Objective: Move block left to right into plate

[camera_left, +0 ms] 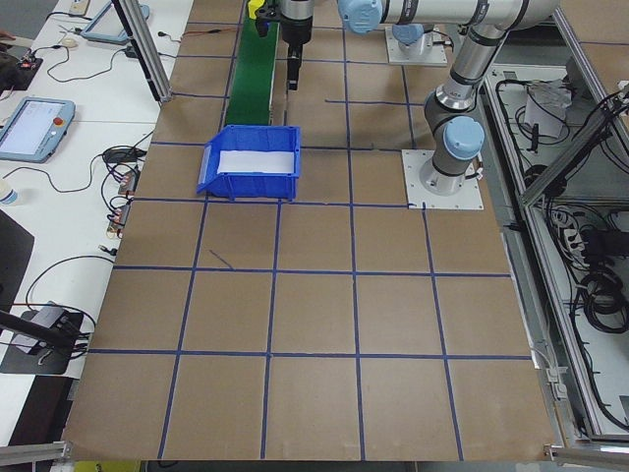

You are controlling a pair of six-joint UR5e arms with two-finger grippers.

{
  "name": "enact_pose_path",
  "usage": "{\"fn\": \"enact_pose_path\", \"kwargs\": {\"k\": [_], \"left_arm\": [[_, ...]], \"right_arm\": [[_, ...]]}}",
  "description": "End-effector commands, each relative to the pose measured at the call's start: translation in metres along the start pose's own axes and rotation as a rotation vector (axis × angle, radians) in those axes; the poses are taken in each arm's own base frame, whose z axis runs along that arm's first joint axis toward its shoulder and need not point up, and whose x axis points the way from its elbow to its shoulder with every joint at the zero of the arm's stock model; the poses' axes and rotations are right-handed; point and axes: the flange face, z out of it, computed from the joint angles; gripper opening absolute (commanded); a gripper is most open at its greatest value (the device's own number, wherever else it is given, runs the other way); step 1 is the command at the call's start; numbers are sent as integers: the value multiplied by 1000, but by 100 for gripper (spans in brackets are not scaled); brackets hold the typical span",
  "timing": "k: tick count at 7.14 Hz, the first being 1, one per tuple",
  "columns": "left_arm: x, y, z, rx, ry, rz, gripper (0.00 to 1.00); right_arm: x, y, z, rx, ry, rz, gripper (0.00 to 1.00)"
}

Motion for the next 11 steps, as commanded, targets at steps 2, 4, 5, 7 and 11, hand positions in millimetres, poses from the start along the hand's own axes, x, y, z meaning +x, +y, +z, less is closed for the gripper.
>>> {"fn": "enact_pose_path", "kwargs": {"k": [2,4,5,7,11], "left_arm": [[-1,0,1,-2,0,-1,100],[-1,0,2,-2,0,-1,100],[-1,0,3,-5,0,-1,100],[-1,1,7,-9,4,-1,100],[0,0,3,-2,1,-1,100]], "right_arm": [[-8,-16,31,-3,-100,32,100],[-1,-18,61,-26,-131,43,100],[0,-20,64,-6,-133,35,99],[2,-19,67,-13,-121,34,83],[7,-13,16,-17,18,-6,36]]}}
